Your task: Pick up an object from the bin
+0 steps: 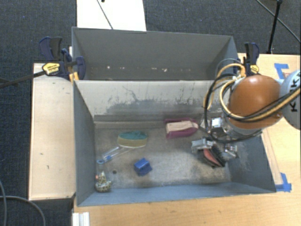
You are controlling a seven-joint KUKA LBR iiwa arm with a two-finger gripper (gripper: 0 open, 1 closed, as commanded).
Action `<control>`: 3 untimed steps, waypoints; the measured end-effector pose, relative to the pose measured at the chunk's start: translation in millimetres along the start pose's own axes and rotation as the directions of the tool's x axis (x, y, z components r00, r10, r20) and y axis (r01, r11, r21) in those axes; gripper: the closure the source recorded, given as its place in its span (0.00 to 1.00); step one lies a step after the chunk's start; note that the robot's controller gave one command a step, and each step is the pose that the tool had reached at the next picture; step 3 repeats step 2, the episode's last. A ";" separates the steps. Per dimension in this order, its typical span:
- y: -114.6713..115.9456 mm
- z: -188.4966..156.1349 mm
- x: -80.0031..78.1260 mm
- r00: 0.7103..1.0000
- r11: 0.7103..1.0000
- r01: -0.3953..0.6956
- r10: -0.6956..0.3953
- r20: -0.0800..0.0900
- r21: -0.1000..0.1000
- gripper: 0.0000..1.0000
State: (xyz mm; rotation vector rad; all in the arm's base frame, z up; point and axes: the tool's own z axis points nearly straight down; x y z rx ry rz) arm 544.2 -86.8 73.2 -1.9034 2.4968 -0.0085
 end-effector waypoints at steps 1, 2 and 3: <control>-3.1 -3.5 -1.4 1.000 1.000 -0.005 0.005 0.003 0.009 1.00; -15.3 -153.8 0.9 1.000 1.000 0.014 -0.014 0.004 0.003 1.00; -15.3 -153.8 0.9 1.000 1.000 0.014 -0.014 0.004 0.003 1.00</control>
Offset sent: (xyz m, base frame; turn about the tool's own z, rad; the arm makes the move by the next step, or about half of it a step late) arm 0.0000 0.0000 0.0000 0.0000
